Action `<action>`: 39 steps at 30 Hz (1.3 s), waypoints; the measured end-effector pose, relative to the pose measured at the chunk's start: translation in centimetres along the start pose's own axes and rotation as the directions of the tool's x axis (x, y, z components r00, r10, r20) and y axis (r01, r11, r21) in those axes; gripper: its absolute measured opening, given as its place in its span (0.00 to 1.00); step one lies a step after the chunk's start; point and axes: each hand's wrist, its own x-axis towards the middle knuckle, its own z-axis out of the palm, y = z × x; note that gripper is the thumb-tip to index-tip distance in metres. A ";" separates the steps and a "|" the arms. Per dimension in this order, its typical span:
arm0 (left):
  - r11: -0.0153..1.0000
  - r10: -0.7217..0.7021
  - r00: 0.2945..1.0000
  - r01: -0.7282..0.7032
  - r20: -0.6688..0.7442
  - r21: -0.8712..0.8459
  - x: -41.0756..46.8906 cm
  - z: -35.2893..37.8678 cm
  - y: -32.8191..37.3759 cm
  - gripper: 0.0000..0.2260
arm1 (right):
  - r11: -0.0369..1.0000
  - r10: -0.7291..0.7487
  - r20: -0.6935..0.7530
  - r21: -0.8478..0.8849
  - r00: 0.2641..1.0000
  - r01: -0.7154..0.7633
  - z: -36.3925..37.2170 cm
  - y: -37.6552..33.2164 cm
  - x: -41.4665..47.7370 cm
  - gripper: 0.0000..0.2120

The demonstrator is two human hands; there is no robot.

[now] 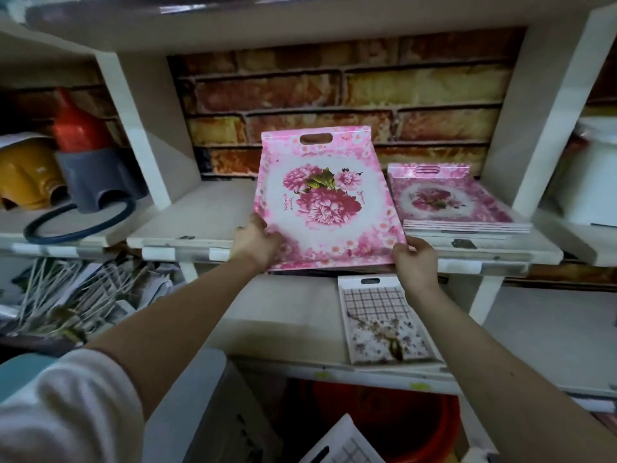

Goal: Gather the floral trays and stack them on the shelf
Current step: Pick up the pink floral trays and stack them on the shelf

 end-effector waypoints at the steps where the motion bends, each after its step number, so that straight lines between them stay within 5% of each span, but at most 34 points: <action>1: 1.000 0.006 1.000 -0.006 0.005 0.012 0.8 0.1 0.2 0.19 | 1.000 0.002 -0.007 -0.007 1.000 -0.002 0.3 -0.1 0.4 0.16; 12: 0.989 0.063 0.993 -0.075 0.101 0.126 7.0 0.9 2.2 0.16 | 0.997 0.069 -0.081 -0.027 0.994 -0.071 2.2 -0.7 3.6 0.09; 18: 0.976 0.082 0.982 -0.114 0.172 0.186 9.0 0.8 2.5 0.15 | 0.991 0.059 -0.108 -0.116 0.992 -0.071 2.8 -1.5 4.5 0.13; 23: 0.888 0.210 0.970 -0.242 0.122 0.392 9.1 -0.2 3.4 0.18 | 0.988 0.059 -0.116 -0.132 0.992 -0.074 3.5 -2.6 5.1 0.11; 27: 0.845 0.265 0.941 -0.332 0.209 0.420 8.6 -0.3 2.6 0.17 | 0.977 -0.007 -0.129 -0.210 0.992 -0.020 3.9 -2.3 5.1 0.15; 34: 0.805 0.335 0.926 -0.377 0.173 0.457 9.1 0.7 1.0 0.23 | 0.711 -0.336 -0.079 -0.675 0.939 0.198 4.7 -2.8 6.0 0.15; 39: 0.792 0.381 0.914 -0.400 0.139 0.462 10.6 1.3 0.8 0.23 | 0.676 -0.342 -0.028 -0.701 0.939 0.225 5.4 -2.8 7.0 0.14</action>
